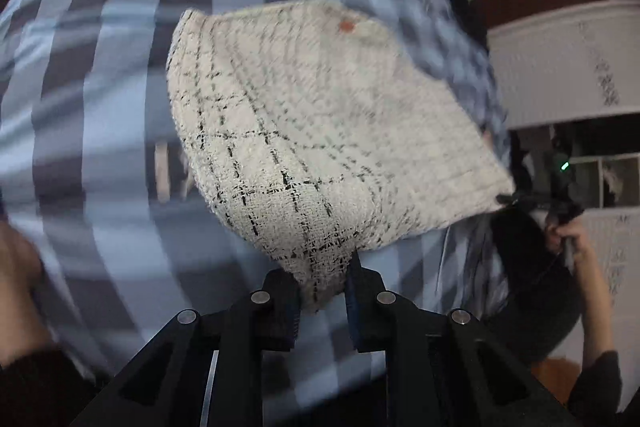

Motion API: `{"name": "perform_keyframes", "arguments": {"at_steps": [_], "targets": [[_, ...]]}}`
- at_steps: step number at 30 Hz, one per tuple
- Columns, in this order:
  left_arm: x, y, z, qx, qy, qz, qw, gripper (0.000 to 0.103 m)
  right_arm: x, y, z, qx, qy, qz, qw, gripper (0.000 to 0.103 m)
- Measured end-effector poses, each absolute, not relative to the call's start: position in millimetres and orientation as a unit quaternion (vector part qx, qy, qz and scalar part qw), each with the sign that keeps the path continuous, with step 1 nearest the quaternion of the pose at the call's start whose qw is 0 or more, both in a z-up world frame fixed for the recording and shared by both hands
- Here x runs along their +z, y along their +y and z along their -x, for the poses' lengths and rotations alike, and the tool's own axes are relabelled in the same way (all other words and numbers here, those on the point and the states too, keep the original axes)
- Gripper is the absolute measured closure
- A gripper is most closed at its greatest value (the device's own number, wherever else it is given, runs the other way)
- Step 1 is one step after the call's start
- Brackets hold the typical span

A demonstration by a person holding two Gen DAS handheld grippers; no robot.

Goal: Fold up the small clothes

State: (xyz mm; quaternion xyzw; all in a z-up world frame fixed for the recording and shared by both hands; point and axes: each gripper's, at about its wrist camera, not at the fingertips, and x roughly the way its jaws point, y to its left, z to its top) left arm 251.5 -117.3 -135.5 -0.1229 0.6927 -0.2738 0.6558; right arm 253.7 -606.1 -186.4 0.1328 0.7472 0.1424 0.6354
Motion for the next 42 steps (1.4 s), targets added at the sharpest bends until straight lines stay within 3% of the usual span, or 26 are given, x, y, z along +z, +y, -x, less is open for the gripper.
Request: {"name": "perform_keyframes", "arguments": {"at_steps": [7,16,21,28,37,40,41,42], "targets": [[-161.2,-99.4,-200.5,-0.258,0.749,0.128,0.596,0.086,-183.7,-605.1,-229.9,0.171,0.778,-0.136,0.589,0.088],[-155.2,-100.7,-310.5,-0.204,0.697,0.202,0.657,0.086,-158.2,-633.7,-334.5,0.141,0.680,-0.264,0.670,0.090],[-172.2,-95.3,-385.5,-0.147,0.664,0.231,0.695,0.086,-197.1,-648.6,-401.0,0.098,0.649,-0.296,0.694,0.091],[-236.7,-106.0,-453.3,-0.104,0.664,0.229,0.704,0.086,-266.4,-615.0,-473.9,0.048,0.677,-0.237,0.695,0.093],[-264.3,-64.2,-472.2,-0.081,0.654,0.282,0.697,0.086,-286.6,-644.4,-471.5,0.048,0.693,-0.255,0.672,0.092],[-239.4,-52.2,-470.3,-0.080,0.638,0.266,0.718,0.086,-264.2,-668.3,-471.2,0.027,0.675,-0.305,0.671,0.080],[-228.8,-50.8,-468.3,-0.078,0.637,0.247,0.726,0.085,-250.6,-679.6,-471.1,0.008,0.661,-0.310,0.683,0.064],[-217.4,-50.3,-464.3,-0.077,0.638,0.222,0.733,0.085,-237.4,-689.8,-470.6,-0.010,0.649,-0.311,0.695,0.038]]}}
